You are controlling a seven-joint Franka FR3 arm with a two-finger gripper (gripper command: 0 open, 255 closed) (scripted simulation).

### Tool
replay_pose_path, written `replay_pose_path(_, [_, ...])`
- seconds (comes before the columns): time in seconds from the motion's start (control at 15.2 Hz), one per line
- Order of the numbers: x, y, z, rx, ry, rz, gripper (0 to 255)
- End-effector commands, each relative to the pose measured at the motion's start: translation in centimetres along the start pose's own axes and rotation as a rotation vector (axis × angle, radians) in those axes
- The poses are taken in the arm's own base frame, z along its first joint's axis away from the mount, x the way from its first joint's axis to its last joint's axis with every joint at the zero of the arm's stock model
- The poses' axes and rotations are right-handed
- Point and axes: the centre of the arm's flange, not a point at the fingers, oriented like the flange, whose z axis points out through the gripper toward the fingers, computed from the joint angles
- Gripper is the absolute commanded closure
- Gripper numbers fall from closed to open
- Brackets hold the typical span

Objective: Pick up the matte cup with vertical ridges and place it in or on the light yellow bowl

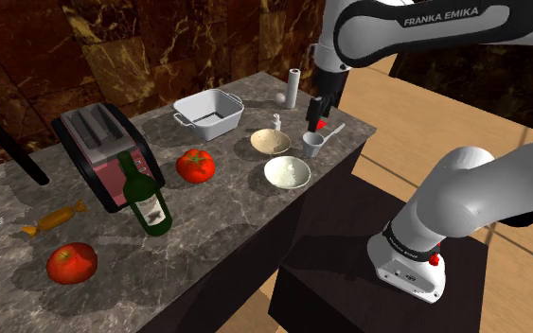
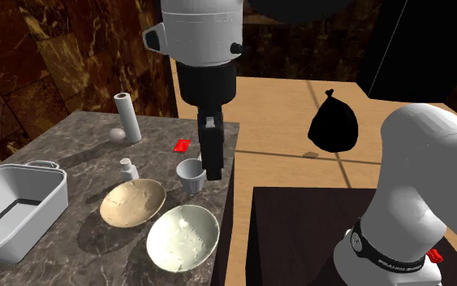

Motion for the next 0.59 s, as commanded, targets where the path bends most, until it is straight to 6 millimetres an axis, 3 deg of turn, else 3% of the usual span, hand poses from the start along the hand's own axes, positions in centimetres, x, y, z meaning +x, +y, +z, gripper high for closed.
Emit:
replay_pose_path(0.0, [1.1,1.0,2.1,-0.015,-0.007,0.001,0])
replay_pose_path(0.53, [4.6,6.4,10.1,-0.073,-0.042,0.009,0])
